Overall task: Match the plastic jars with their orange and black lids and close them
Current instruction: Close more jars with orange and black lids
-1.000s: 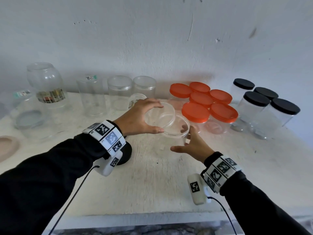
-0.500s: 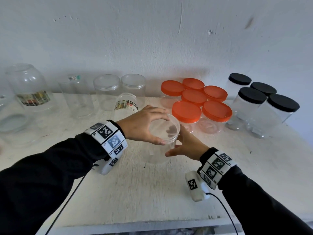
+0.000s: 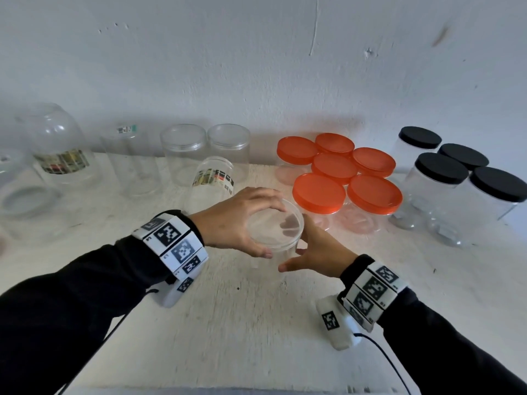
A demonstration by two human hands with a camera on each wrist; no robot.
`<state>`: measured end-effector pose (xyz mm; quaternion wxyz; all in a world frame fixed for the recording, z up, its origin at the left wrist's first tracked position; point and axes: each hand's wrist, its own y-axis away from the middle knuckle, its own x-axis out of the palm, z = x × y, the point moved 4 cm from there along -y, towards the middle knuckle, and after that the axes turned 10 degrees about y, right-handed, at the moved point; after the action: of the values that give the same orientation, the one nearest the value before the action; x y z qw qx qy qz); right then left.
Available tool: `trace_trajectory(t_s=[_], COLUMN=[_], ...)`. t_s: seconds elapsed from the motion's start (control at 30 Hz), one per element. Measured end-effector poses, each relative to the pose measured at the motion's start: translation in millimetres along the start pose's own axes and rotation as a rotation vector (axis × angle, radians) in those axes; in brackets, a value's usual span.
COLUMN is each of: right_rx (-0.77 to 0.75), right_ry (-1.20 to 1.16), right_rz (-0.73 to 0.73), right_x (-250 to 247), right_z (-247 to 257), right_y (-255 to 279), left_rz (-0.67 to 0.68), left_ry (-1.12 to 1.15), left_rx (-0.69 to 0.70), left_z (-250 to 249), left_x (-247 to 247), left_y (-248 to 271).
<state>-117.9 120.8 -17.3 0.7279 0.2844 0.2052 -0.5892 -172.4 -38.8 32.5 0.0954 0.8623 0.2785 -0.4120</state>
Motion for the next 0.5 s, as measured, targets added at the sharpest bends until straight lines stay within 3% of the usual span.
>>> trace_trajectory(t_s=[0.1, 0.27, 0.37, 0.5], right_rx=[-0.004, -0.169, -0.268, -0.273], right_ry=[0.032, 0.275, 0.561, 0.807], right_rz=[0.026, -0.095, 0.061, 0.341], right_x=[-14.8, -63.0, -61.1, -38.8], right_z=[10.4, 66.1, 91.8, 103.0], right_y=[7.3, 22.1, 15.7, -1.6], left_rz=[-0.118, -0.194, -0.198, -0.198], left_ry=[0.138, 0.581, 0.678, 0.749], left_rx=[-0.013, -0.207, -0.24, -0.229], left_z=[4.2, 20.2, 28.2, 34.6], left_x=[2.9, 21.1, 31.0, 34.9], left_y=[10.0, 26.4, 25.9, 19.6])
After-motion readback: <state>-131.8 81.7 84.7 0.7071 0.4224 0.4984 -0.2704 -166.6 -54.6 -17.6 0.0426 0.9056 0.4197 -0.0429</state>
